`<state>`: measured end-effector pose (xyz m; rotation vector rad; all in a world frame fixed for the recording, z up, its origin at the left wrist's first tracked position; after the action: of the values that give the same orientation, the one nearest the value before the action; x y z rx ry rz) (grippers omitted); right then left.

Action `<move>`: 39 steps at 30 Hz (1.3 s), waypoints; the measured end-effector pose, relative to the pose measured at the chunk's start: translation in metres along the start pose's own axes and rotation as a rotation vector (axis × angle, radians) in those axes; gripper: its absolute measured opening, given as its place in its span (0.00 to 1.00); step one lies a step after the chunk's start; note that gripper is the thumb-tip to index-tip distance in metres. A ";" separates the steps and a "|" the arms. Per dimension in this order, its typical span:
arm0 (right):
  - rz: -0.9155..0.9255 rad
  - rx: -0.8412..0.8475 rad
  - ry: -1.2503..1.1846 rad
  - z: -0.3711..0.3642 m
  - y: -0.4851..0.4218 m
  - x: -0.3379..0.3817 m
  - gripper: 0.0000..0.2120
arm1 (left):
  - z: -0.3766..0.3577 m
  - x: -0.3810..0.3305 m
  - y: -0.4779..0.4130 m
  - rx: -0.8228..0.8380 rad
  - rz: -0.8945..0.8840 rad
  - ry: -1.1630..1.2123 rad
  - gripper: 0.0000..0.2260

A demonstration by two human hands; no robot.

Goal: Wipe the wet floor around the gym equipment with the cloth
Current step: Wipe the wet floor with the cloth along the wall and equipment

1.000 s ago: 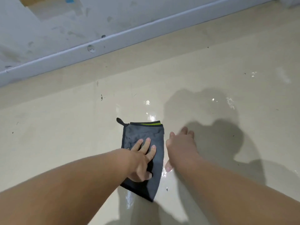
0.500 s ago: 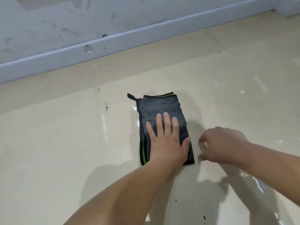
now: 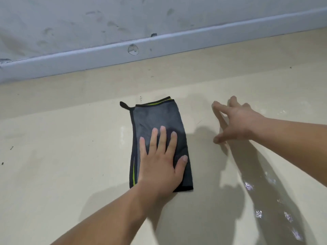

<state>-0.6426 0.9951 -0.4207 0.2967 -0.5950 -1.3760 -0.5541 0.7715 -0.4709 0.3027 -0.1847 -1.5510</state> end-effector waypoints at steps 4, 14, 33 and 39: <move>-0.096 0.064 -0.030 0.002 -0.023 -0.017 0.67 | 0.034 0.016 -0.059 -0.040 -0.139 0.188 0.37; -0.086 0.017 -0.081 -0.012 -0.033 -0.035 0.69 | 0.078 0.026 -0.232 -0.056 0.218 0.030 0.34; -0.094 0.060 -0.058 -0.009 -0.038 -0.038 0.60 | 0.038 -0.119 -0.125 -0.054 -0.459 -0.084 0.30; -0.063 0.011 -0.128 -0.011 -0.037 -0.035 0.63 | 0.013 -0.058 -0.003 -0.086 -0.547 -0.022 0.28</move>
<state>-0.6700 1.0207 -0.4569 0.2396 -0.7044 -1.4606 -0.5619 0.8286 -0.4557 0.2812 -0.0518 -2.0977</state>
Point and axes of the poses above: each hand's wrist, its own y-axis away from the middle knuckle, its own z-axis out of the back of the hand, x = y × z, the point moved 10 cm from there along -y, towards the middle knuckle, and after that the axes turned 14 degrees about z, right-handed, at the moved point
